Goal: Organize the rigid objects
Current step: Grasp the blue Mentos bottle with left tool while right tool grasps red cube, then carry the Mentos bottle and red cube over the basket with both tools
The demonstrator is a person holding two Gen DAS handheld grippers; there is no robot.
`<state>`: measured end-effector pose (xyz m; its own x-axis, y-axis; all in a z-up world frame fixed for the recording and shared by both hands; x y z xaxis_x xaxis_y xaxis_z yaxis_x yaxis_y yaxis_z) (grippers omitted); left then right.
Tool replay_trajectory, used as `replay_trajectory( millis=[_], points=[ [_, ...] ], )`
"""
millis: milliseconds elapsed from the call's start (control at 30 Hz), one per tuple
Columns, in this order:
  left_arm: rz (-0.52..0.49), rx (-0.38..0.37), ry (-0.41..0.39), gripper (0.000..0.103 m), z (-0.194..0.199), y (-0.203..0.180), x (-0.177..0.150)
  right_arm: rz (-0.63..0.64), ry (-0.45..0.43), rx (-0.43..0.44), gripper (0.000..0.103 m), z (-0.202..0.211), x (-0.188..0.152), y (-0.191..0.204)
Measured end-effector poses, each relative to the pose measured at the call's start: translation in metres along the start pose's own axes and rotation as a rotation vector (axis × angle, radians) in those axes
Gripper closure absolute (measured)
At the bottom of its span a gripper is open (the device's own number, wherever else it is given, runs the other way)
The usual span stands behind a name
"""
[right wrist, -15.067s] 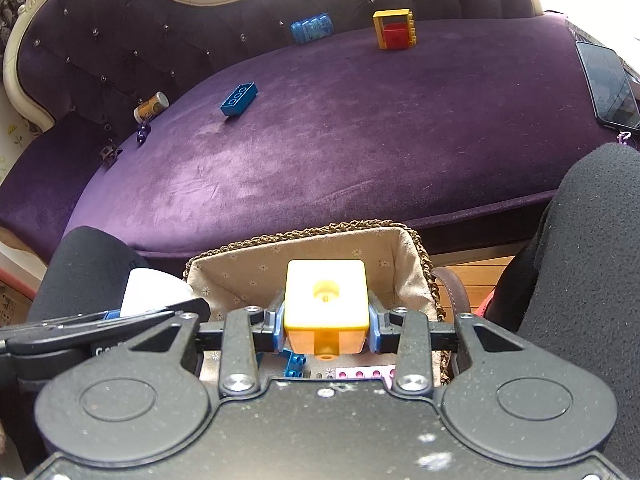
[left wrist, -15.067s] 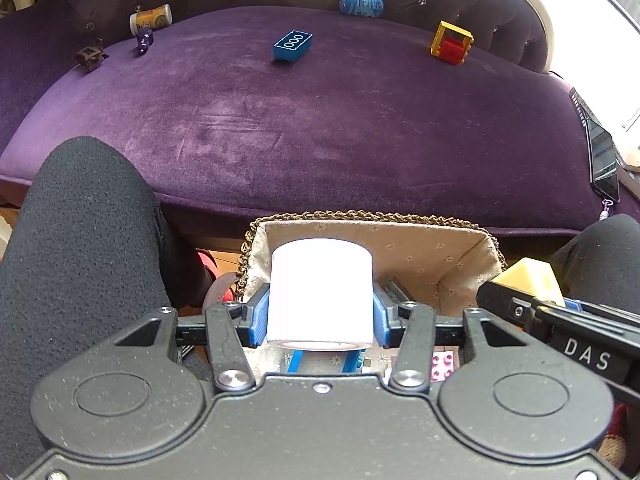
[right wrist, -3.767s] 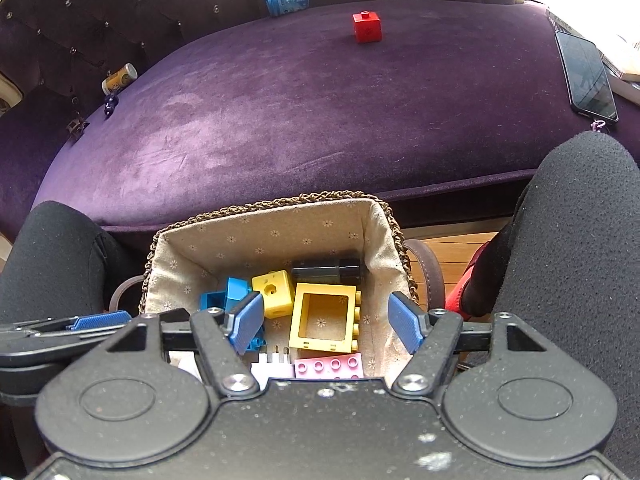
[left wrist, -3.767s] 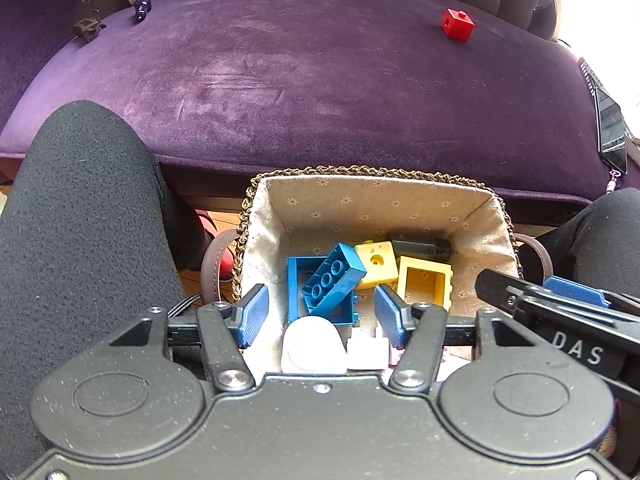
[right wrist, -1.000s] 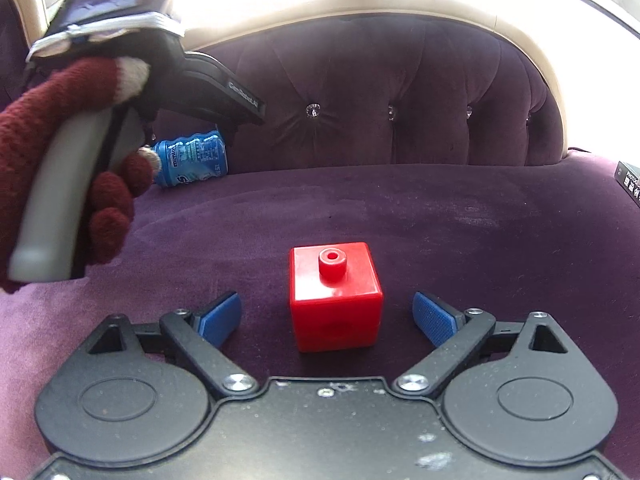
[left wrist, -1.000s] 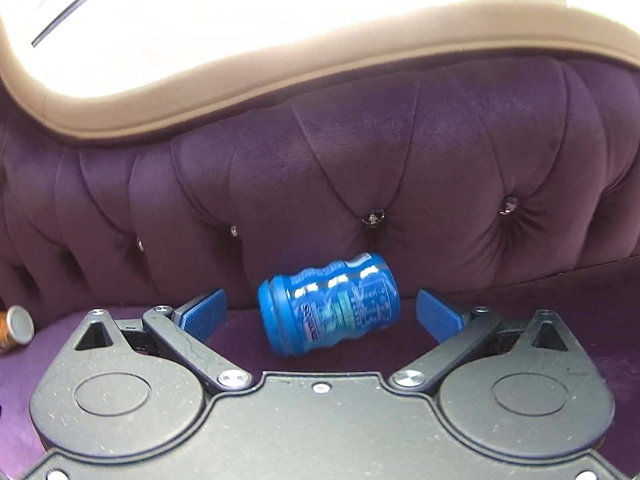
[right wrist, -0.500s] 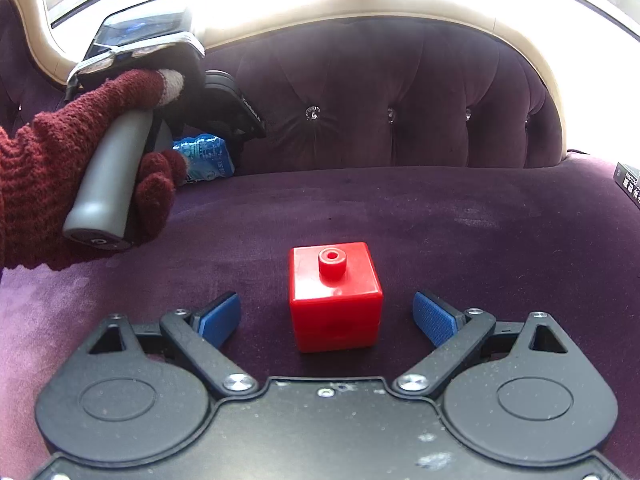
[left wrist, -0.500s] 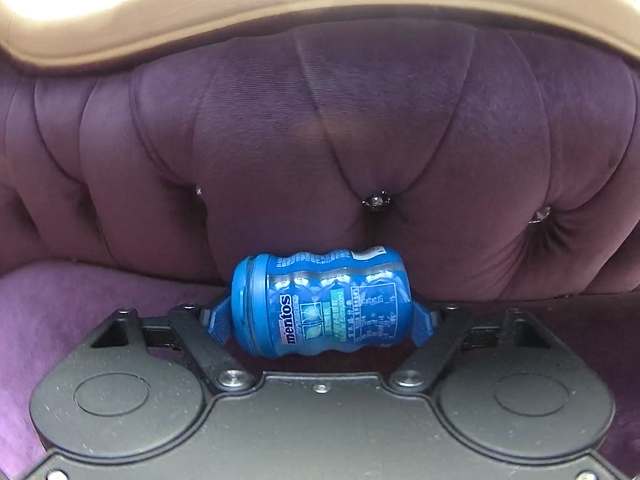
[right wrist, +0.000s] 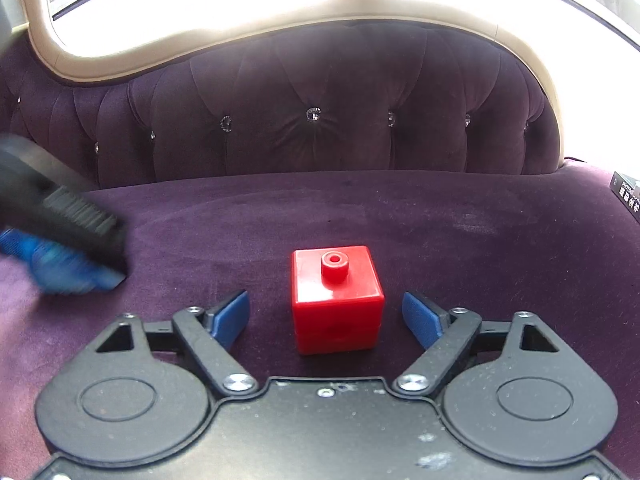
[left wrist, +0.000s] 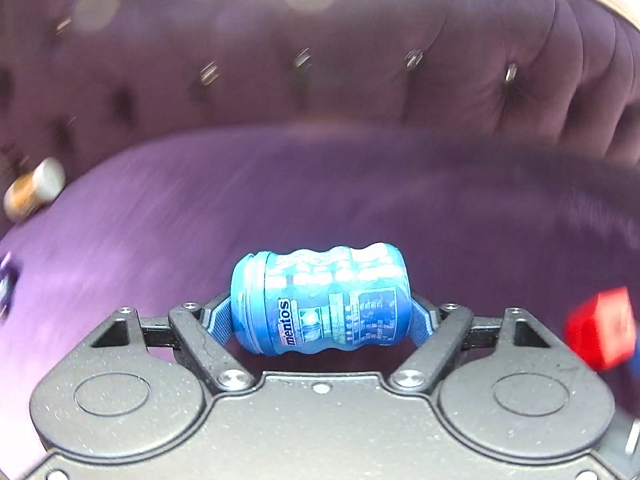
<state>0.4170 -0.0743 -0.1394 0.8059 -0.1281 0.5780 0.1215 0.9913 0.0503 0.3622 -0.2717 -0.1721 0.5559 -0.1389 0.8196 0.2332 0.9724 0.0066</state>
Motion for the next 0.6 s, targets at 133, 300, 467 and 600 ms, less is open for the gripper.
replay_trajectory(
  millis=[133,300,467,600],
  points=[
    [-0.007,0.009,0.034,0.027,0.039,0.020,-0.048,0.011,0.000,-0.012,0.059,0.005,0.002,0.003],
    [0.013,-0.016,0.075,0.027,0.071,0.032,-0.091,-0.020,0.063,-0.023,0.067,0.019,0.000,-0.001],
    [0.055,-0.042,0.103,0.027,0.083,0.034,-0.110,0.022,0.139,-0.010,0.067,0.051,-0.015,0.005],
    [0.088,-0.067,0.126,0.027,0.094,0.041,-0.131,0.002,0.209,0.023,0.067,0.083,-0.032,0.010]
  ],
)
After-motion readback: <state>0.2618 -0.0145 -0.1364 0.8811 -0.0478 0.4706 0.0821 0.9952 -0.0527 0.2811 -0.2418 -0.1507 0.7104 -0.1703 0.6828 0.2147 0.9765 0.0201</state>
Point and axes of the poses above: each gripper's, at about its wrist camera, not at the fingertips, and z roughly against the way its jaws point, y to its left, x to its top, the point moved 10 cm from there along -z, roughly the way its jaws point, and after that the axes turned 3 degrees about -y, right-handed, at the moved point
